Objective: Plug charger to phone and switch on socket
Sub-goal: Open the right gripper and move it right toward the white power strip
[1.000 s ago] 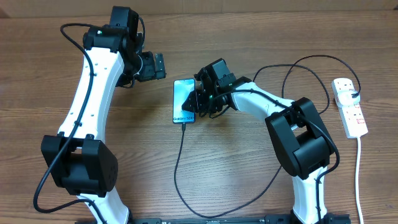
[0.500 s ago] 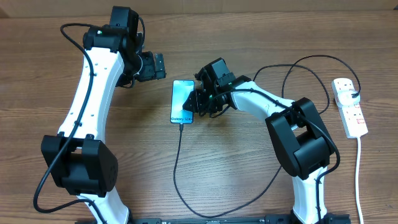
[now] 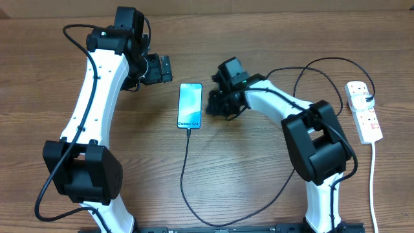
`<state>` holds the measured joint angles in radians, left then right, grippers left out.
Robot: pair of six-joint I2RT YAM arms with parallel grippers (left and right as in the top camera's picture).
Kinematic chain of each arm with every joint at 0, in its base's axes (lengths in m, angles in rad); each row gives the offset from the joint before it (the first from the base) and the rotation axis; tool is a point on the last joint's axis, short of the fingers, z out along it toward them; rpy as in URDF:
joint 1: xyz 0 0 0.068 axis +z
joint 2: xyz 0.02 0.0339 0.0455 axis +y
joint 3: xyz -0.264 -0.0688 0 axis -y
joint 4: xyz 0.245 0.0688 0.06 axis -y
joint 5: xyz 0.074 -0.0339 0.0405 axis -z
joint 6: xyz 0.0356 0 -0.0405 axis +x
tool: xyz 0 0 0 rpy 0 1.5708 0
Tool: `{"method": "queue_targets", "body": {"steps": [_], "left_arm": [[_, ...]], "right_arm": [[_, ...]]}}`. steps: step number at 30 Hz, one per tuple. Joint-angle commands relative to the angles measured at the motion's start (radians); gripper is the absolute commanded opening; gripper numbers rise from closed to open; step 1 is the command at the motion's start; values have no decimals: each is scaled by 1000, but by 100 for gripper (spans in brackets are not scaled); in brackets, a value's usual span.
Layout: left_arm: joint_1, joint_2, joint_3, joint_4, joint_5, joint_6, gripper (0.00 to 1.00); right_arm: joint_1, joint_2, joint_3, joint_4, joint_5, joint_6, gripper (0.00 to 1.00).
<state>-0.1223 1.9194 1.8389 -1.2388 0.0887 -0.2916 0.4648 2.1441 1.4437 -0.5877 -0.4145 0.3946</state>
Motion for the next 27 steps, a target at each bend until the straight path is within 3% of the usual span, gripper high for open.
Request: {"method": "queue_targets", "body": {"steps": [1, 9, 12, 21, 27], "left_arm": [[4, -16, 6, -2, -14, 0, 100], [4, -16, 6, -2, -14, 0, 100], [4, -16, 7, -2, -14, 0, 100], [4, -16, 6, -2, -14, 0, 100], [4, -16, 7, -2, -14, 0, 100]], "right_arm": [[-42, -107, 45, -34, 33, -10, 4], [-137, -271, 45, -143, 32, -10, 4], [-176, -322, 45, -250, 42, -82, 4], [-325, -483, 45, -490, 466, -22, 4], [-491, -512, 44, -545, 560, 6, 4]]}}
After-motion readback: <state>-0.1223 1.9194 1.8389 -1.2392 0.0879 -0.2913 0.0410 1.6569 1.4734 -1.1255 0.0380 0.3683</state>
